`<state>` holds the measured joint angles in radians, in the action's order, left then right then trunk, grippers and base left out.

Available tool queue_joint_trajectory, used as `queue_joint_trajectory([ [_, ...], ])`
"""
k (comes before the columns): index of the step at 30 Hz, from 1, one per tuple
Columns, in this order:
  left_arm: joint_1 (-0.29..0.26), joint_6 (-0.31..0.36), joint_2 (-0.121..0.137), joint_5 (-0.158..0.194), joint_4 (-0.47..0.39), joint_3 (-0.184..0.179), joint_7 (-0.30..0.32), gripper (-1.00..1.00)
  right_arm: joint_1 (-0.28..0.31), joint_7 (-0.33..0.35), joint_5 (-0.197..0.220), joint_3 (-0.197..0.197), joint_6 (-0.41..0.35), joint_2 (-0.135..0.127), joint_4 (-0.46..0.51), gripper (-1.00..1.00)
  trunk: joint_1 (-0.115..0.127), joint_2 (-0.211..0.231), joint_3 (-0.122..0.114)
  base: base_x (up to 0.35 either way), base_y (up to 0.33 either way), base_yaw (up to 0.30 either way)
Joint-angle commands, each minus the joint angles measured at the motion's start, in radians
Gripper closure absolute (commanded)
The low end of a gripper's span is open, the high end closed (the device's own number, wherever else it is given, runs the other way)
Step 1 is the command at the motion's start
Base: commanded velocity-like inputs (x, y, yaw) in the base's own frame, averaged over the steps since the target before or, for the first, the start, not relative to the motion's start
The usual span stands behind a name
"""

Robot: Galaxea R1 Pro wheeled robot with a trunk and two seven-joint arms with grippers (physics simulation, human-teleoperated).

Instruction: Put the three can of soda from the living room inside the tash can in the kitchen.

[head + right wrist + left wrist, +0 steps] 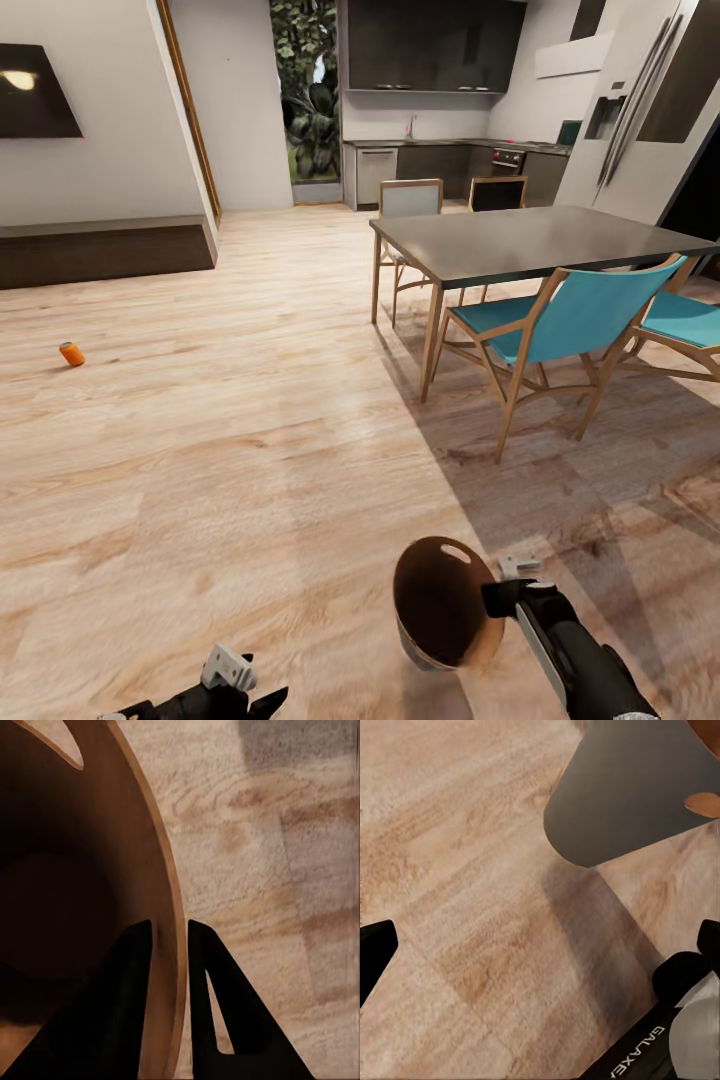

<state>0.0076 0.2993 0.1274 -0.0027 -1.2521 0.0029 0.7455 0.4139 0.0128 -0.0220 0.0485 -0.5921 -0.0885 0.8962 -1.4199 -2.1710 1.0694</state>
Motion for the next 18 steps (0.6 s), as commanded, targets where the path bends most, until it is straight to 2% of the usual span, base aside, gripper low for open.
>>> queue_joint_trajectory([
  [1, -0.001, 0.002, 0.000, 0.000, -0.004, 0.000, 0.000, -1.00, 0.000, 0.007, 0.012, -0.001, -0.027, 0.000, 0.020, 1.00, 0.000, 0.000, 0.000, 0.000, 0.000, 0.000],
  [6, 0.000, 0.005, 0.000, 0.000, -0.010, 0.011, 0.000, -1.00, 0.000, 0.006, 0.011, -0.002, -0.176, -0.001, 0.119, 1.00, 0.000, 0.000, 0.000, 0.000, 0.000, 0.000],
  [9, 0.000, 0.006, 0.000, 0.000, -0.009, 0.019, 0.000, -1.00, 0.000, 0.005, 0.011, -0.002, -0.230, -0.002, 0.158, 1.00, 0.000, 0.000, 0.000, 0.000, 0.000, 0.000],
  [18, -0.001, 0.006, 0.001, -0.001, -0.002, 0.029, -0.001, -1.00, 0.000, 0.003, 0.011, -0.002, -0.263, -0.002, 0.176, 1.00, 0.000, 0.000, 0.000, 0.000, 0.000, 0.000],
])
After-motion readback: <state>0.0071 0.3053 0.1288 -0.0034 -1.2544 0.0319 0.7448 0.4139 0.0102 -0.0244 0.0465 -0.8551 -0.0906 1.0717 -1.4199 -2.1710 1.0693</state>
